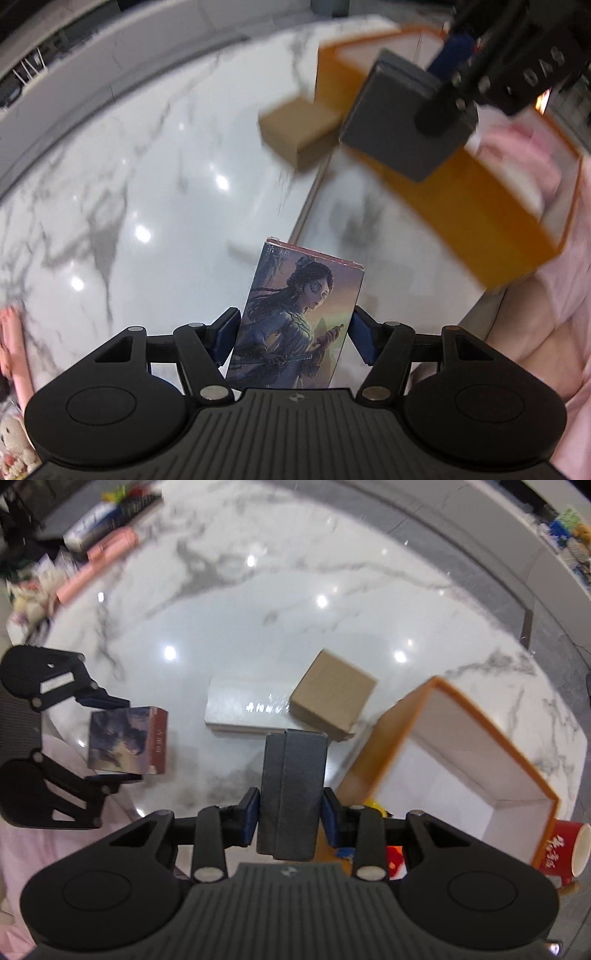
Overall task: Organize objects
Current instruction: 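Carry photo card box and grey box over the orange box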
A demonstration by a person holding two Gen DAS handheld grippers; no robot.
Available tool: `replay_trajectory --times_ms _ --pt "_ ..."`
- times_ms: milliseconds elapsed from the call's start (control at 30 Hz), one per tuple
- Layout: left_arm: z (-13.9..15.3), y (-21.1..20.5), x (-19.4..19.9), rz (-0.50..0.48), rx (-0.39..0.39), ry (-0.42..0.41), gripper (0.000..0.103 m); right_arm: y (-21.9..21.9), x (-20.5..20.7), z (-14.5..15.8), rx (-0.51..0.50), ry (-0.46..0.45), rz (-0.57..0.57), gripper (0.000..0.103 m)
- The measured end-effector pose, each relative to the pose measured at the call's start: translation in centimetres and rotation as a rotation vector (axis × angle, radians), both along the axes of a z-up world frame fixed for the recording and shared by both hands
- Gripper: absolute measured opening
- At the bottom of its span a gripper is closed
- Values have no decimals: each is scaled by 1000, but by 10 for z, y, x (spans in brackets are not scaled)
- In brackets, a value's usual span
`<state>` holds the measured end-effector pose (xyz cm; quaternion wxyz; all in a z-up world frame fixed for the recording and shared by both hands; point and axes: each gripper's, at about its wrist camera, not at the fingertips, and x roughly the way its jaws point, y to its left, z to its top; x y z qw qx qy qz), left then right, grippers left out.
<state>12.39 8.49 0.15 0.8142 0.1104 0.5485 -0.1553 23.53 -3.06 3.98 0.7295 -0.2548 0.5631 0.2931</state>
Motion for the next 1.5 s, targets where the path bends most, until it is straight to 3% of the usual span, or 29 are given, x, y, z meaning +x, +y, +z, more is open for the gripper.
replay_trajectory --times_ms 200,333,500,633,867,1167,1500 --pt "38 -56 37 -69 -37 -131 73 -56 2 41 77 -31 -91 36" --pt "55 -93 51 -131 -52 -178 73 -107 9 51 60 -89 -179 36" --pt "63 -145 69 -219 -62 -214 73 -157 28 21 24 -48 -283 36" --pt "51 -179 92 -250 -45 -208 73 -183 46 -14 49 29 -353 36" --pt "23 -197 120 -304 10 -178 73 -188 70 -62 103 154 -378 36" --pt "8 -205 134 -363 36 -148 73 -194 93 -92 149 292 -410 36" --pt "3 -210 141 -388 24 -141 73 -184 86 -78 41 199 -337 37"
